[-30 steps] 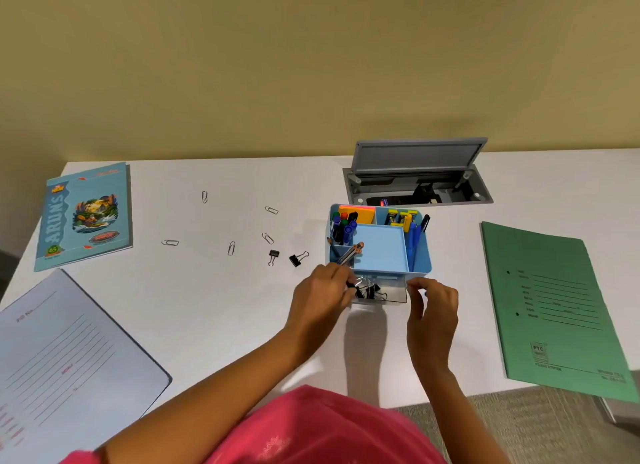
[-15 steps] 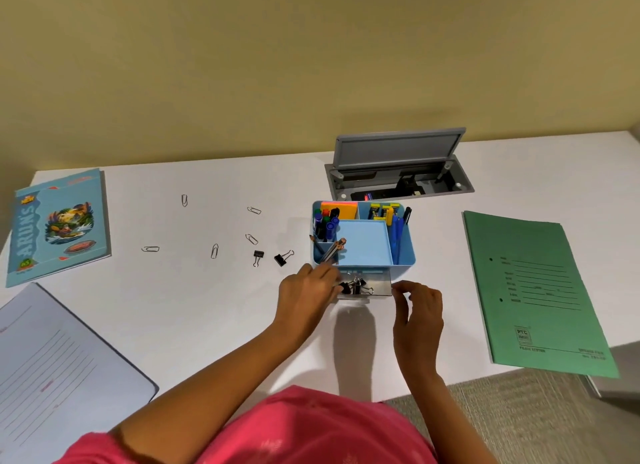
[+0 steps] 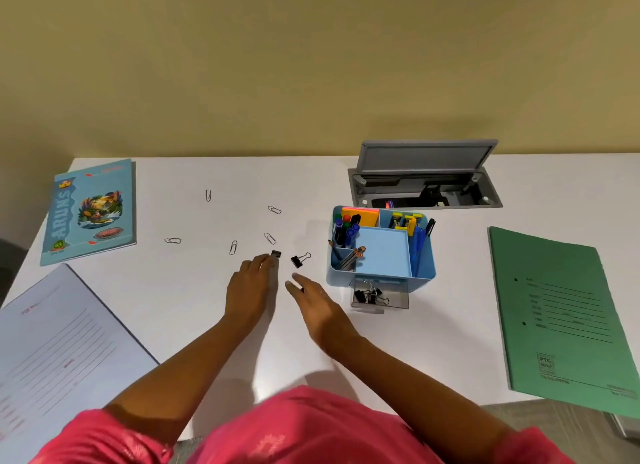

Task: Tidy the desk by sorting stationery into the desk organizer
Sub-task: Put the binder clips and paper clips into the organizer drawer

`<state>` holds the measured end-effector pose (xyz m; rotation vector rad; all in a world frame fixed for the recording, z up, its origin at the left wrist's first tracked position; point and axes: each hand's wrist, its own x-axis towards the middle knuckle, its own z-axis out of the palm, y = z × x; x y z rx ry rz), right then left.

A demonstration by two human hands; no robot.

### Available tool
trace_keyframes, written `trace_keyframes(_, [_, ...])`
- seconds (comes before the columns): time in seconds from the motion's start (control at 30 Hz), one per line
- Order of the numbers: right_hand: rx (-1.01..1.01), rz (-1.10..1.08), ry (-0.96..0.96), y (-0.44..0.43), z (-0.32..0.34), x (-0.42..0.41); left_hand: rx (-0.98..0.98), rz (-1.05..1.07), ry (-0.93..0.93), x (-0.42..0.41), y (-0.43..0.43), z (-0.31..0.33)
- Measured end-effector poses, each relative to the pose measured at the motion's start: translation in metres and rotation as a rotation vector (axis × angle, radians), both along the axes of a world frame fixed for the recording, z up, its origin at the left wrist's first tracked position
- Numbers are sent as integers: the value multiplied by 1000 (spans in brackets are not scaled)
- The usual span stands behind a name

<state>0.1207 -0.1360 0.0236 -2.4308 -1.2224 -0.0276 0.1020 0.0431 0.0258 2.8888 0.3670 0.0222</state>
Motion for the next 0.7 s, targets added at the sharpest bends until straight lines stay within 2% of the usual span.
trace_keyframes(0.07, [-300,-19,-67,17,-4,12,-20,-37,19,8,2,1])
trace_keyframes(0.13, [-474,-77,-70,33,-19,24,-93,-18,46,17,2,2])
trace_keyframes(0.27, [-483,-126,156,46,-30,44,-171,12,157,29,1,-1])
trace_keyframes(0.4, [-596,1,69,41,-36,48,-176,31,167,26,0,-5])
trace_keyframes(0.47, [-482,36,45,34,-42,43,-190,76,128,19,1,-9])
trace_keyframes(0.57, [-148,78,-56,21,-41,32,-38,-1,87,4,-1,-14])
trace_keyframes(0.63, [-75,69,-99,17,-33,28,61,-20,133,-6,0,-16])
trace_keyframes(0.7, [-38,49,-34,15,-29,25,96,-29,142,-14,0,-17])
